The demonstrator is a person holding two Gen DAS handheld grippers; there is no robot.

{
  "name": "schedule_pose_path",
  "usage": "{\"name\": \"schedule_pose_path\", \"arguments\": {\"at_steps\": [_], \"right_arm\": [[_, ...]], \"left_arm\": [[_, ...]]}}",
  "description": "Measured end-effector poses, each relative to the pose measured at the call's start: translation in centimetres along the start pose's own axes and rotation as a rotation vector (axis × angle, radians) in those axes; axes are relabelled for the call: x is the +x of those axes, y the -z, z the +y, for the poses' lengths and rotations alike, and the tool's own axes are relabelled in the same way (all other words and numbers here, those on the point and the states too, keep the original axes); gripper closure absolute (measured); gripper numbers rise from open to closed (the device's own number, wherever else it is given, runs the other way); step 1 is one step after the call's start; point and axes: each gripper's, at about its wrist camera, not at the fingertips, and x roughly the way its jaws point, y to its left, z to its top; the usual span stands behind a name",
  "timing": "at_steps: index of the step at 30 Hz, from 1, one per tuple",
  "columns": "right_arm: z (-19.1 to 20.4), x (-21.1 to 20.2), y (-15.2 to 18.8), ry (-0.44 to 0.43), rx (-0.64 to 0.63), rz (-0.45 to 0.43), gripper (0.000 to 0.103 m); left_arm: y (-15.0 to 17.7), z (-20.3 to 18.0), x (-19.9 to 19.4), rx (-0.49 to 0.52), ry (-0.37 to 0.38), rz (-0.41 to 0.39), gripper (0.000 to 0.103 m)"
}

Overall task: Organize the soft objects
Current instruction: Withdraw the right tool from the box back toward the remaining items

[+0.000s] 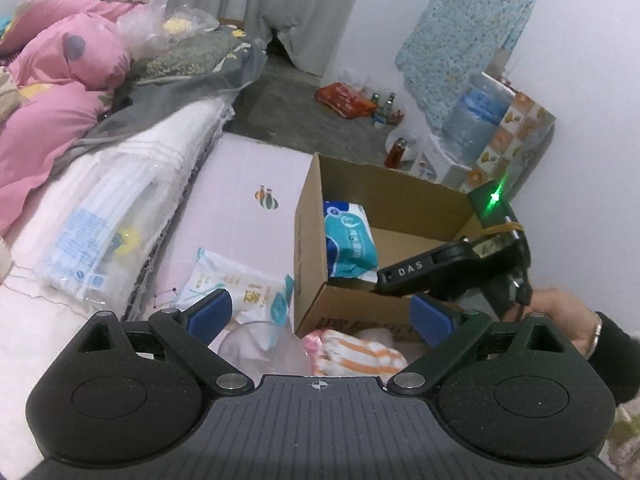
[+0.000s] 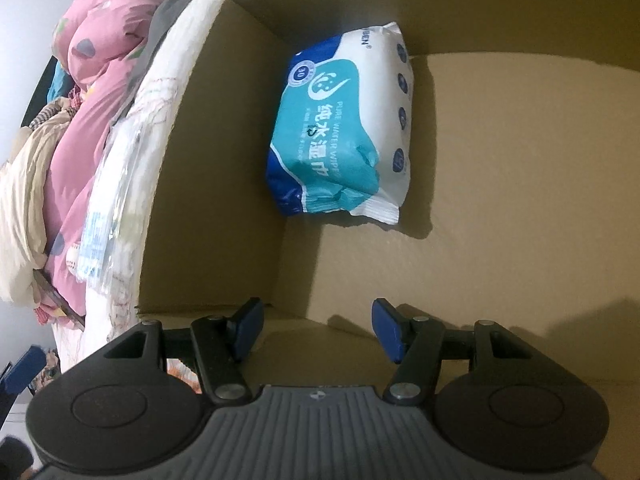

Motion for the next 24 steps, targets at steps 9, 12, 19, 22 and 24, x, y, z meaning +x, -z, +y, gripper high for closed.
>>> {"name": "schedule_pose_path", "arguments": {"at_steps": [9,12,19,22,24], "right_arm": [[-0.2,-0.1,1.3,-0.044,0.054,-0.011,0.031],[-0.2,-2.1,1.3,-0.051,0.046,-0.050,0.031],[-0.5,-14.5,3.7,-0.101,0.010,-0.286,0.029],[-1.0,-19.9,6.1,-0.126,0.004,-0.374,0.024],[-0.9,-22.5,8.1,-0.102,-0.020,-0.442,0.021]], "left_arm": [[0.7,0.2,1.4,0.017,0.022,0.005,0.007],[0.9,0.0,2.1,0.026,0.026,0.007,0.007],[1.2,-2.1,4.2,0.130,-0.038,-0.005,0.007],[1.4,-2.7,4.6,0.171,-0.059,-0.016,0.007],[1.4,-2.8,4.7,0.176,-0.054,-0.011,0.007]]}}
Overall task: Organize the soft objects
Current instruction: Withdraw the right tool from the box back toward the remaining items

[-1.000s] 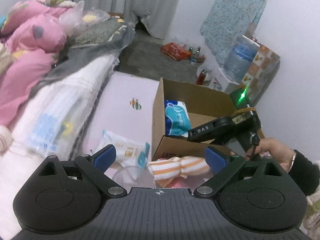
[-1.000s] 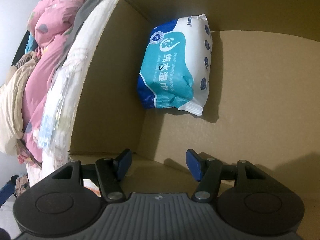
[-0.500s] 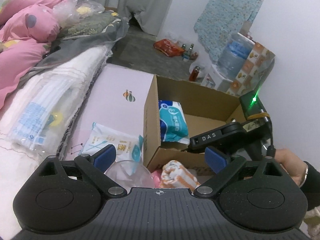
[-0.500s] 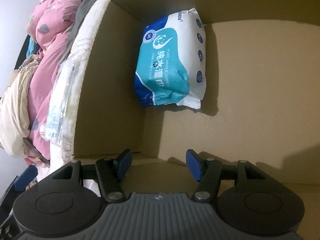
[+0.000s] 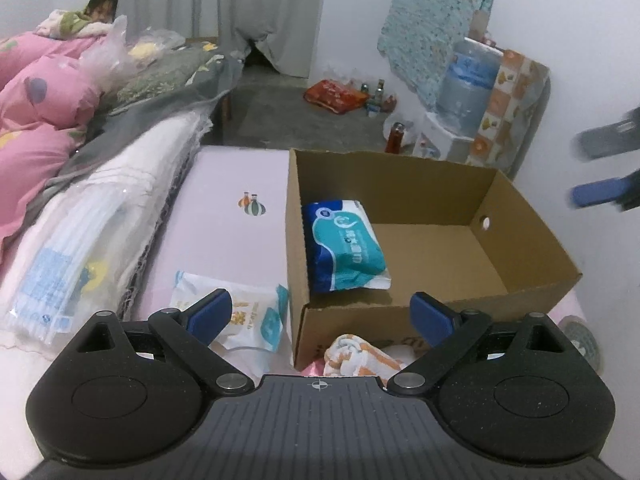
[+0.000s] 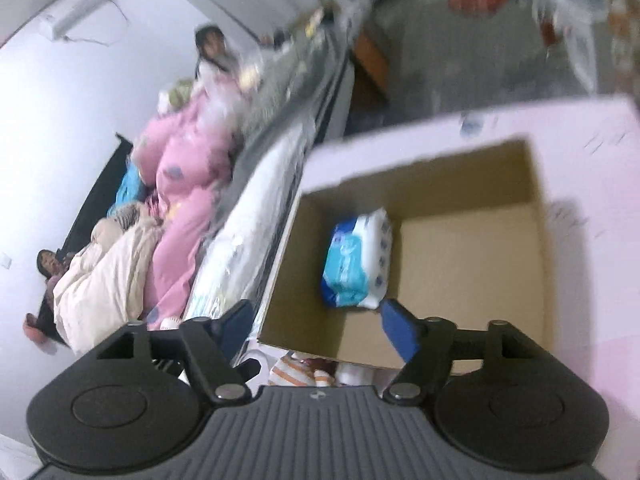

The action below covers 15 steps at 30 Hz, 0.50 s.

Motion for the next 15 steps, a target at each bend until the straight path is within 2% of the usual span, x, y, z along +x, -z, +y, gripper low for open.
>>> {"name": "schedule_pose_path", "arguments": {"at_steps": [2,5,11,15], "right_arm": [[0.2,-1.0,0.9,0.014,-0.011,-0.018,0.021],[-0.2,0.4,2.2,0.035,-0.010,0.010,0.021],[0.3,8.0,0.9,0.012,0.009,0.131,0.028],[0.3,14.0,-1.4,0.065,0.035,0.212,0.028]], "left_arm": [[0.0,0.1,0.0,-0.002,-0.002,0.006,0.007],[0.1,0.1,-0.2,0.000,-0.020,0.000,0.007],[-0.1,0.7,-0.2,-0.017,-0.050,0.001,0.007],[-0.1,0.8,0.0,-0.018,-0.038,0.005,0.007]]}}
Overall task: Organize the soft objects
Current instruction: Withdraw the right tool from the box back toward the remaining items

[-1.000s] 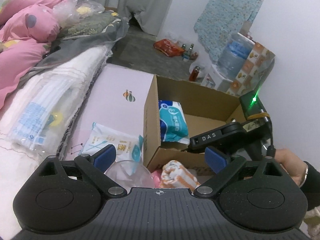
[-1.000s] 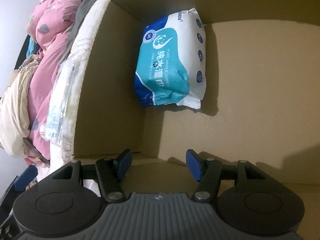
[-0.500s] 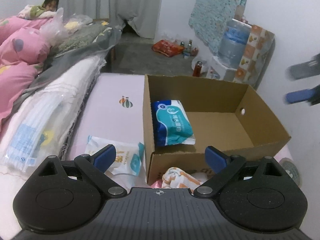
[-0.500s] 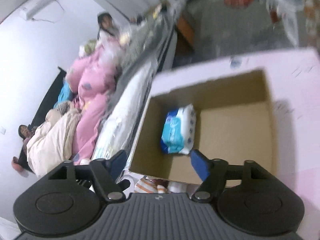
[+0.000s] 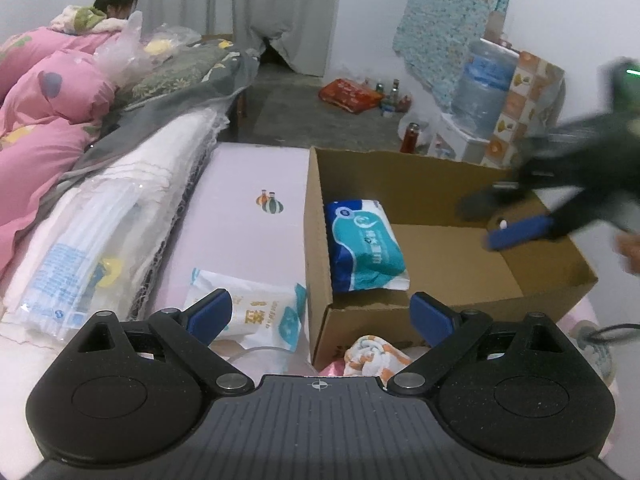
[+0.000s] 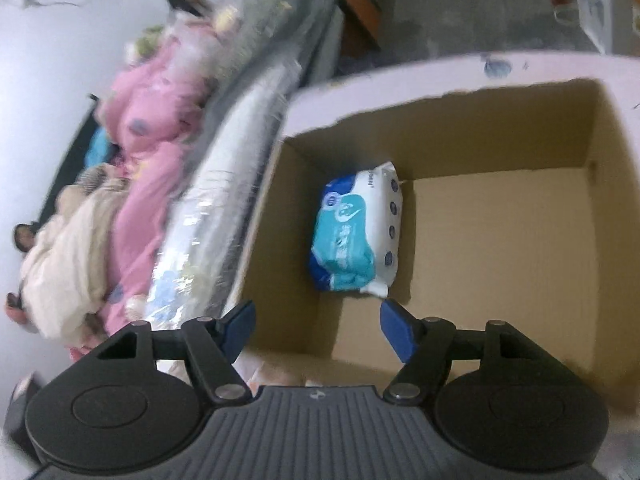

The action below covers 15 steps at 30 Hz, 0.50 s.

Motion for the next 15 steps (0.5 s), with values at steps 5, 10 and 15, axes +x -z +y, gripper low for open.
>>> {"name": "schedule_pose_path", "arguments": {"at_steps": [5,10,15], "right_arm": [[-2.0,6.6,-4.0,0.074,0.125,0.067,0.028],[-4.3,11.0,-6.0,0.109,0.227,0.073,0.028],[-3.1,12.9,-6.0,0.053,0.203,0.079,0.026]], "left_arm": [[0.2,0.1,0.4,-0.006,0.024,0.014,0.007],[0.2,0.4,0.6,-0.014,0.035,0.019,0.007],[0.3,0.8,0.8,-0.034,0.044,0.027,0.007]]}}
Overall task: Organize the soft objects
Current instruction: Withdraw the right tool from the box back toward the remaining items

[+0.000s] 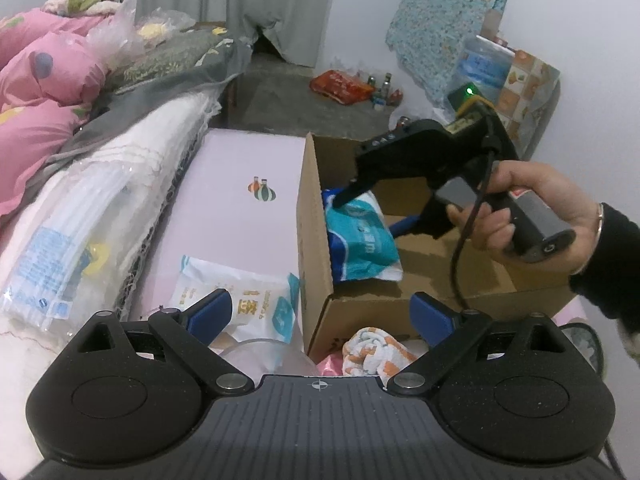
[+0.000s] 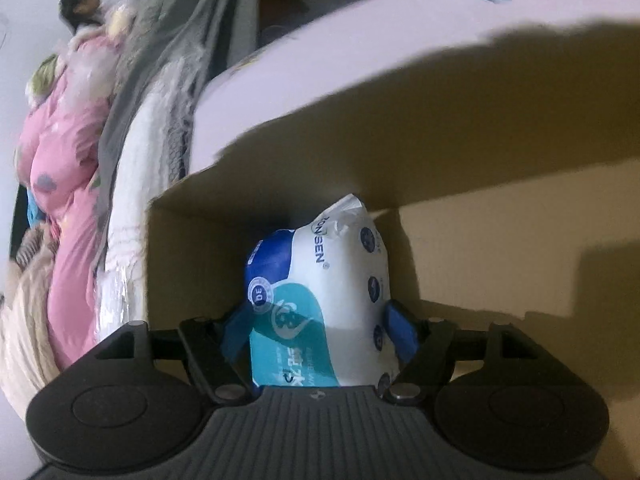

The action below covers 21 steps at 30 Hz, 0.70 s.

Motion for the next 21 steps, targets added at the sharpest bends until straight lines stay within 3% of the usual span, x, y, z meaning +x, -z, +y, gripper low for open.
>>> {"name": "schedule_pose_path", "arguments": {"at_steps": [5,8,14,18,21], "right_arm": [[1.0,0.2,0.9,0.004,-0.049,0.012,0.027],[1.3,-2.4,1.2,-0.022,-0.056,-0.024,0.027],[3.0,-13.4,5.5,-0.076,-0.189,-0.190,0.026],[3.5,-21.8,11.6,-0.072,-0.334,-0.320,0.023],[2.6,-27.6,17.3,-0.099,-0.422,-0.399,0.023]], "left_arm": [[0.2,0.2,-0.4,-0.021,0.005,0.000,0.007],[0.2,0.2,-1.2,-0.034,0.011,-0.016,0.007],[0.8,-0.5,-4.4,-0.024,0.033,-0.103,0.007],[1.8,-1.0,-7.3,-0.025,0.096,-0.157,0.007],[2.3,-1.5,-9.6,-0.008,0.097,-0.161,0.007]]}}
